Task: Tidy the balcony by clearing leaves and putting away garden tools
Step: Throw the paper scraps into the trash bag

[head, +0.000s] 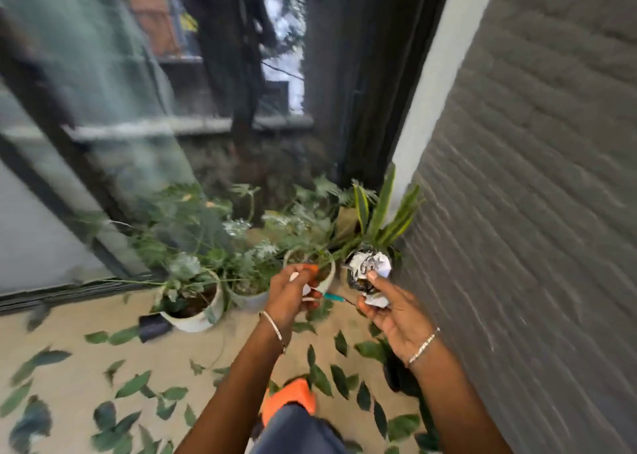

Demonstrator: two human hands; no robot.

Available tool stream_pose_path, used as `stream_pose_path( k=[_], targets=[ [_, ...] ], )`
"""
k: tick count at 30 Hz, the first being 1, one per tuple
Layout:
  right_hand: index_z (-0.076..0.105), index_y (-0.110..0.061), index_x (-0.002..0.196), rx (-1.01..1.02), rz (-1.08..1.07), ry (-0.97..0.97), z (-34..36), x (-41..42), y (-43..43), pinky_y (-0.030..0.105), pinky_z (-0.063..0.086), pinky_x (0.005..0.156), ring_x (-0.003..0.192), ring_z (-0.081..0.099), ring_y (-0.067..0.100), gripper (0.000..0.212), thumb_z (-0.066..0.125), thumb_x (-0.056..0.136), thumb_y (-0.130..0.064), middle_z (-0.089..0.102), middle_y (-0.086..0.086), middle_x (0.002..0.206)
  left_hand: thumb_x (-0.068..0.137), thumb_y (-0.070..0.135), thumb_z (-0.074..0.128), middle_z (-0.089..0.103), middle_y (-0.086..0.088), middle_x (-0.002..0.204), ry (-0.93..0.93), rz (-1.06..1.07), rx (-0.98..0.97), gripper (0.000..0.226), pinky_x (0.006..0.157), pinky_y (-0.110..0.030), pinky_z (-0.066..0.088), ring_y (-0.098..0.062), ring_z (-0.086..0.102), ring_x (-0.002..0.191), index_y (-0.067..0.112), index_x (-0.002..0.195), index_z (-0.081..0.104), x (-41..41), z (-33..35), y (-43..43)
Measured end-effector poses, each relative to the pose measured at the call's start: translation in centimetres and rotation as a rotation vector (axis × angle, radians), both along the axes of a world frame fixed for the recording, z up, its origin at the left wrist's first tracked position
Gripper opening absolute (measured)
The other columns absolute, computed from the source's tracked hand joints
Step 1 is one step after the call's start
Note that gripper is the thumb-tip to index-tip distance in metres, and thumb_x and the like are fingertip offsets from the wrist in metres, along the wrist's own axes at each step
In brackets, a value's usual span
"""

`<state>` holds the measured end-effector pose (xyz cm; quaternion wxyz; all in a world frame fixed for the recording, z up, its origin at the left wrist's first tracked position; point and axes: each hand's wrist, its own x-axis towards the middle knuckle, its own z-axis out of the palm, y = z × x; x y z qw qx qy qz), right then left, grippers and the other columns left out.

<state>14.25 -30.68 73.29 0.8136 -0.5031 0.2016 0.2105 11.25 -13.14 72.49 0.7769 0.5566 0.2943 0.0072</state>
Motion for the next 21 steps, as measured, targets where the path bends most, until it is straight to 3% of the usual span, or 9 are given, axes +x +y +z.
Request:
stream_pose_path(
  k=[6,10,14,21],
  targets=[
    [0.073,-0.003,0.094,0.017,0.255,-0.015,3.7,-0.9,13.8,0.030,0.058,0.060,0.073,0.063,0.022,0.017,0.073,0.079,-0.010,0.067,0.016,0.093,0.092,0.012,0.060,0.059,-0.004,0.068,-0.086,0.192,0.033,0.007,0.055,-0.026,0.048,-0.018,0.056,0.057,0.013,0.086,0.063,-3.1,4.8,12.5],
    [0.069,0.000,0.104,0.000,0.388,-0.038,4.8,-1.4,25.0,0.030,0.058,0.058,0.067,0.061,0.019,0.037,0.077,0.073,-0.017,0.062,0.018,0.092,0.092,0.012,0.060,0.056,-0.003,0.066,-0.101,0.331,0.050,0.004,0.050,-0.023,0.045,-0.017,0.055,0.055,0.012,0.088,0.062,-6.0,5.8,22.2],
    [0.066,-0.007,0.117,0.057,0.521,-0.045,4.8,-3.0,37.5,0.029,0.058,0.057,0.069,0.060,0.017,0.034,0.069,0.085,-0.020,0.068,0.012,0.101,0.091,0.013,0.063,0.057,-0.006,0.069,-0.098,0.442,0.083,0.006,0.053,-0.025,0.045,-0.015,0.055,0.051,0.013,0.086,0.061,-10.6,5.8,32.8],
    [0.068,-0.012,0.091,0.110,0.752,-0.004,5.1,-9.6,56.1,0.027,0.057,0.051,0.052,0.056,0.013,0.012,0.067,0.085,-0.022,0.063,0.006,0.073,0.091,0.014,0.061,0.062,-0.002,0.065,-0.017,0.740,0.144,0.007,0.052,-0.024,0.049,-0.014,0.059,0.052,0.013,0.085,0.064,-21.7,6.2,49.2]
  ],
)
